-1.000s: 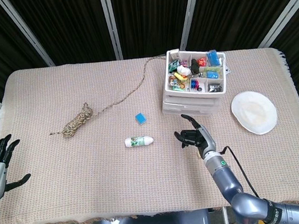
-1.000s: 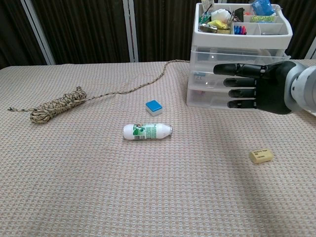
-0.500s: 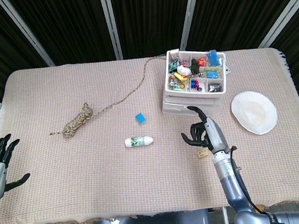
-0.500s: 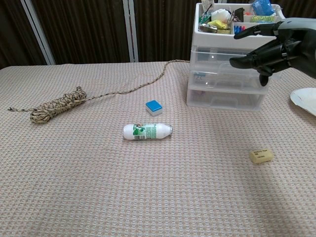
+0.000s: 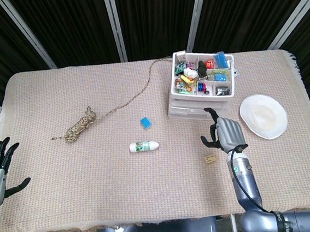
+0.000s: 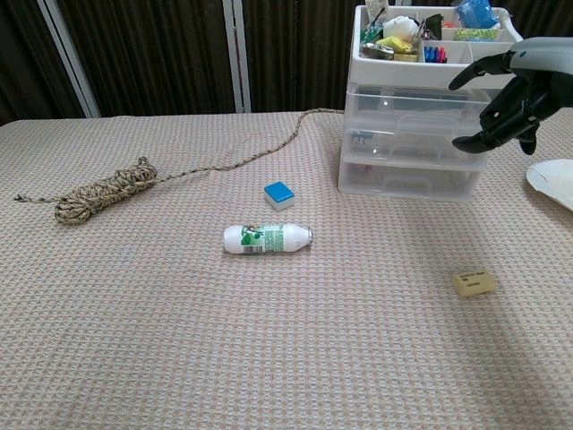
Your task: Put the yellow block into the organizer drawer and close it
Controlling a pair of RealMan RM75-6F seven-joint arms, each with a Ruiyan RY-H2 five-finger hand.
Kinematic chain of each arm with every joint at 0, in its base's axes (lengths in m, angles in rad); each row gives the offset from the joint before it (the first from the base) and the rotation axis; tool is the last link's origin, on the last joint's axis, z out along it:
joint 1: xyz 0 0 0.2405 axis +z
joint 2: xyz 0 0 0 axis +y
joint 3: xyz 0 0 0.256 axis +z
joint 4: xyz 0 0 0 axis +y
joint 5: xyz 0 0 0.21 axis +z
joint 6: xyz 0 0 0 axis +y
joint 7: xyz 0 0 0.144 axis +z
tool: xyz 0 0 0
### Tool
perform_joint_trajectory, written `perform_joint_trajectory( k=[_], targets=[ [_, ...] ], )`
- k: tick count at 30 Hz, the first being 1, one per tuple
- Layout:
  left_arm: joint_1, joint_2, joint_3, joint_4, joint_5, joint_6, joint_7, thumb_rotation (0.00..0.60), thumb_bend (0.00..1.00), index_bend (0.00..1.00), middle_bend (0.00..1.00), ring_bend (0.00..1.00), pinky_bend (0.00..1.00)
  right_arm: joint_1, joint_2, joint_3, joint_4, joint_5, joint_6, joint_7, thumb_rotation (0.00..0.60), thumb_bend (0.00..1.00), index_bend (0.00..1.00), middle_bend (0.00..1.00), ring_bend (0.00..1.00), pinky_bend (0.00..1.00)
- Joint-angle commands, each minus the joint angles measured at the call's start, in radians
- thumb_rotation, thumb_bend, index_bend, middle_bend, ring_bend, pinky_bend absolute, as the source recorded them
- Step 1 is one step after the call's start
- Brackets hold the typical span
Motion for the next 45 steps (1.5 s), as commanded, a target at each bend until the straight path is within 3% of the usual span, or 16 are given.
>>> perform_joint_trajectory(
  k=[1,13,20,26,45],
  targets=[
    [0.001,-0.003,-0.002,0.007,0.003,0.006,-0.007,0.600,0.16,0.10,0.00,0.00,0.00,0.016,-0.006,0.011,0.027,0.021,-0.004,-0.020,0.600,0.24,0.16,0.80,0.79,0.66],
    [0.001,-0.014,-0.004,0.029,0.015,0.023,-0.032,0.600,0.16,0.10,0.00,0.00,0.00,0.052,-0.026,0.037,0.090,0.077,-0.004,-0.065,0.600,0.24,0.17,0.80,0.79,0.66],
    [0.000,-0.011,-0.003,0.022,0.009,0.015,-0.034,0.600,0.16,0.10,0.00,0.00,0.00,0.067,-0.037,0.043,0.126,0.100,-0.014,-0.081,0.600,0.24,0.24,0.80,0.79,0.66],
    [0.000,-0.010,-0.003,0.019,0.007,0.014,-0.035,0.600,0.16,0.10,0.00,0.00,0.00,0.072,-0.043,0.040,0.143,0.106,-0.020,-0.086,0.600,0.32,0.29,0.80,0.79,0.66],
    [-0.001,-0.005,-0.002,0.010,0.000,0.005,-0.037,0.600,0.16,0.10,0.00,0.00,0.00,0.028,-0.027,-0.024,0.069,0.017,0.024,-0.071,0.600,0.37,0.31,0.80,0.79,0.66]
  ],
)
